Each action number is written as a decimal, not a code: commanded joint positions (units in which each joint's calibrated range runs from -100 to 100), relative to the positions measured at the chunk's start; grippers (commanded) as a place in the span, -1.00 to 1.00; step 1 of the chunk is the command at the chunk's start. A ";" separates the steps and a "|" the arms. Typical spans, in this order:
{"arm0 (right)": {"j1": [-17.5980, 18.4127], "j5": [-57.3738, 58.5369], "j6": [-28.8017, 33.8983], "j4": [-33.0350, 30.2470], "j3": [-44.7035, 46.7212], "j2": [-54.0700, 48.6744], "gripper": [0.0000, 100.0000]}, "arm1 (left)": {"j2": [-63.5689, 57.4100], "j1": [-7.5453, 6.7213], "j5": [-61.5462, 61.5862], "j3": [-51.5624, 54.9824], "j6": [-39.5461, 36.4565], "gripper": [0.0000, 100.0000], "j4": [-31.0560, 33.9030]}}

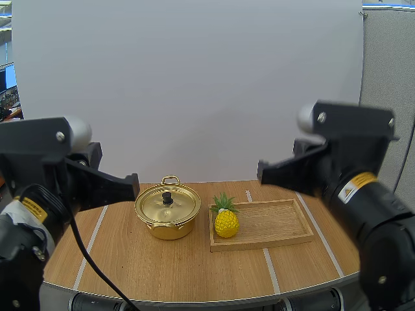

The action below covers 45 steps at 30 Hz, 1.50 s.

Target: Open the pot, put the grape inside, and close it

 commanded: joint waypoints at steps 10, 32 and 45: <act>-0.19 -14.95 -0.25 -9.78 16.20 -0.38 -1.00 | -0.30 0.19 -24.93 15.89 0.20 -1.00 1.86; -0.19 -26.66 0.04 -5.45 30.71 -0.38 -1.00 | -0.30 0.19 -37.40 35.89 0.09 -1.00 1.86; -0.19 -21.15 0.04 -4.56 30.71 -0.38 -1.00 | -0.30 0.19 -27.56 35.89 -0.59 -1.00 1.86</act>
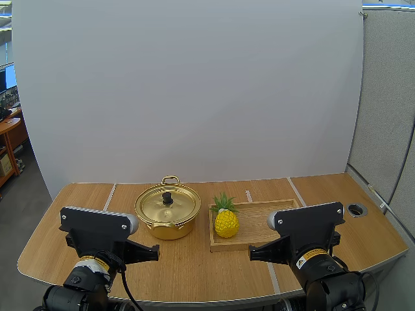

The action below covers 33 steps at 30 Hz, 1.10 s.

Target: Open the pot, put the grape inside, and close it

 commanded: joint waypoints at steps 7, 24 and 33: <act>-0.19 0.16 0.04 0.10 0.00 -0.38 -1.00 | -0.30 0.04 -1.61 0.00 -0.59 -1.00 0.30; -0.19 0.16 0.04 0.10 0.00 -0.38 -1.00 | -0.30 0.04 -1.61 0.00 -0.59 -1.00 0.30; -0.19 0.16 0.04 0.10 0.00 -0.38 -1.00 | -0.30 0.04 -1.61 0.00 -0.59 -1.00 0.30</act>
